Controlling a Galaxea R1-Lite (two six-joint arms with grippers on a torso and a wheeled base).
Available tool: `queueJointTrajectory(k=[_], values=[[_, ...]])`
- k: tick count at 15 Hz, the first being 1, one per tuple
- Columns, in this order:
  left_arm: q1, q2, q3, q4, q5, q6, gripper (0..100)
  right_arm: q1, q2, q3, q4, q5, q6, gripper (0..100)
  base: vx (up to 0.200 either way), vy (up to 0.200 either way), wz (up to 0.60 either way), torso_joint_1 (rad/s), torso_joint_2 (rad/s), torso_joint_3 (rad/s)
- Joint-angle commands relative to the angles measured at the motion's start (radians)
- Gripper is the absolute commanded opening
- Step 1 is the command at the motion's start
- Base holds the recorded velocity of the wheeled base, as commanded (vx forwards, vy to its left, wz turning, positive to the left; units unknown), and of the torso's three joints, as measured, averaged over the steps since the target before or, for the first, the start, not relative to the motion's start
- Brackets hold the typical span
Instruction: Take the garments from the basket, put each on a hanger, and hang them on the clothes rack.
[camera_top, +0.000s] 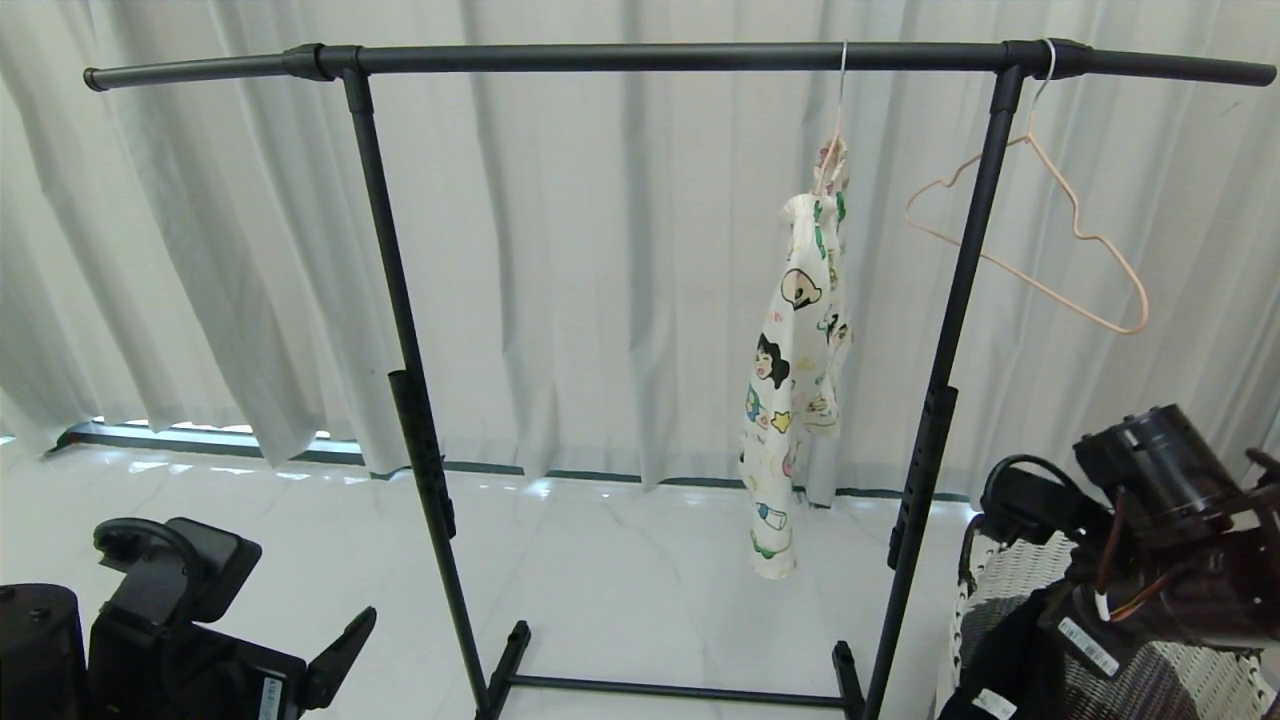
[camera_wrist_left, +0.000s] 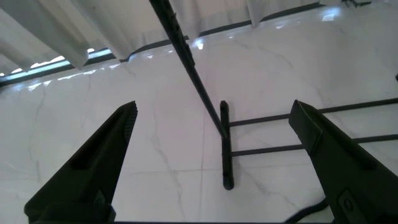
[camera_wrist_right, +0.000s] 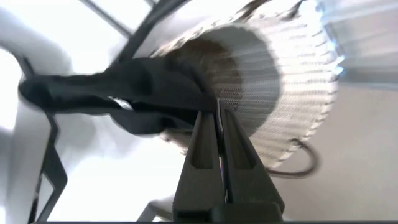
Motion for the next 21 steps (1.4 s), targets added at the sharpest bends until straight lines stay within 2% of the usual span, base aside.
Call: queueJointTrajectory(k=[1,3,12,15,16,19,20,21], values=[[-0.044,-0.056,0.034,0.000,-0.001,-0.001,100,0.022,-0.130,-0.169,0.145,0.001,0.000,0,-0.200,0.000,0.00,0.002,0.00,0.002],[-0.059,-0.097,0.065,0.005,-0.003,-0.003,100,0.033,-0.140,-0.230,0.185,0.001,0.002,0,-0.200,0.000,0.00,0.000,0.00,0.000],[-0.067,-0.125,0.065,0.005,-0.007,-0.001,100,0.073,-0.172,-0.296,0.283,0.001,0.002,0,-0.200,0.000,0.00,0.000,0.00,0.003],[-0.093,-0.113,0.065,0.005,-0.009,0.000,100,0.079,-0.138,-0.328,0.281,0.010,0.003,0,0.000,0.000,0.00,0.000,0.00,0.000],[-0.098,-0.099,0.065,0.005,-0.032,-0.001,100,0.080,-0.121,-0.350,0.281,0.032,0.003,0,0.000,0.000,0.00,0.000,0.00,0.000],[-0.105,-0.094,0.046,0.005,-0.294,-0.001,100,0.105,-0.061,-0.425,0.281,0.109,0.008,0,0.000,0.000,0.00,0.000,0.00,0.000],[-0.110,-0.093,0.042,0.005,-0.330,-0.001,100,0.116,-0.049,-0.439,0.281,0.129,0.020,0,0.000,0.000,0.00,0.000,0.00,0.000],[-0.131,-0.086,0.002,0.005,-0.379,-0.014,100,0.154,-0.022,-0.469,0.277,0.218,0.072,0,0.000,0.000,0.00,0.000,0.00,0.000]])
